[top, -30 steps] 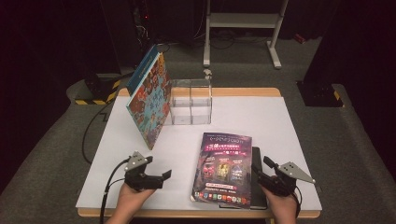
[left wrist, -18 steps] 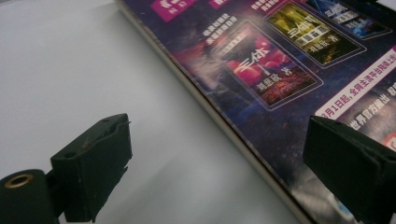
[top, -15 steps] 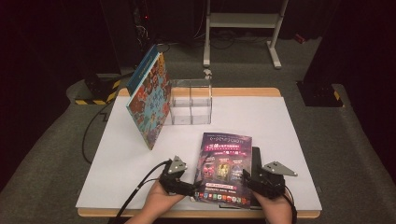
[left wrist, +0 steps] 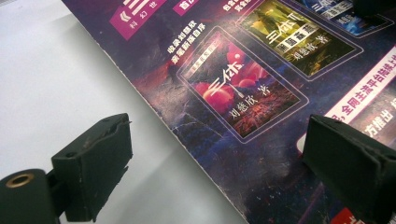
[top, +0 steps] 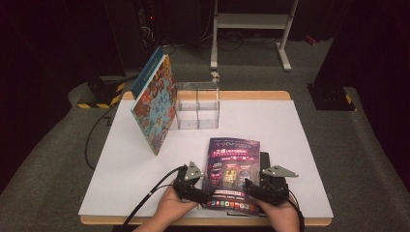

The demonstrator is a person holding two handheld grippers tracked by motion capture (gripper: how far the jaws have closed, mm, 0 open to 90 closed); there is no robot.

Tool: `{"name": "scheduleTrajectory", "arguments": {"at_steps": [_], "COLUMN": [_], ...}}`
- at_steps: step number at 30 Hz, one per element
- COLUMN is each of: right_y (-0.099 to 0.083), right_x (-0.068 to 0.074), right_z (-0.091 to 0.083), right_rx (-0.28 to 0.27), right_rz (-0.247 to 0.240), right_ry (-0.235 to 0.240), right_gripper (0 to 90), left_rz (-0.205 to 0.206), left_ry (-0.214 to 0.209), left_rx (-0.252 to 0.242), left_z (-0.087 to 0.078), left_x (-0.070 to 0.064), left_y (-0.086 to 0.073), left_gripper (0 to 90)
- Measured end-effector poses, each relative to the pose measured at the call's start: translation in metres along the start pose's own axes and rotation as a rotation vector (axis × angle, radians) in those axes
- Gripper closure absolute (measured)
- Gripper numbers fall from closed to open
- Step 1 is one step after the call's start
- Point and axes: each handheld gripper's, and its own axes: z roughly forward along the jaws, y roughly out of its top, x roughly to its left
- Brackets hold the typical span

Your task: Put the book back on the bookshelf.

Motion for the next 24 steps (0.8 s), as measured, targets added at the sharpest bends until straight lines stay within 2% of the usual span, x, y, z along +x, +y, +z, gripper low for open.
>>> {"name": "scheduleTrajectory", "arguments": {"at_steps": [1,4,7,16,21,24], "right_y": [0.0,0.002,0.005,0.008,0.008,0.009], "right_x": [0.0,0.002,0.005,0.009,0.005,0.004], "right_z": [0.0,0.002,0.004,0.009,0.009,0.009], "right_rx": [0.001,0.005,0.012,0.007,0.011,0.014], "right_rz": [-0.001,-0.004,-0.013,0.0,0.015,0.017], "right_ry": [0.0,-0.005,-0.011,-0.016,0.007,0.011], "right_gripper": [36.7,36.5,36.0,35.1,35.5,35.7], "left_rz": [0.002,-0.032,-0.031,-0.019,-0.042,-0.061], "left_ry": [0.006,0.002,0.018,0.041,0.026,0.0], "left_rx": [-0.004,-0.016,-0.014,0.001,-0.005,-0.004], "left_z": [0.0,-0.001,-0.003,-0.009,-0.009,-0.008], "left_x": [0.0,0.002,0.007,0.015,0.018,0.02], "left_y": [-0.001,-0.004,-0.007,-0.015,-0.016,-0.016], "left_gripper": [8.2,8.1,8.0,8.1,8.3,8.6]}}
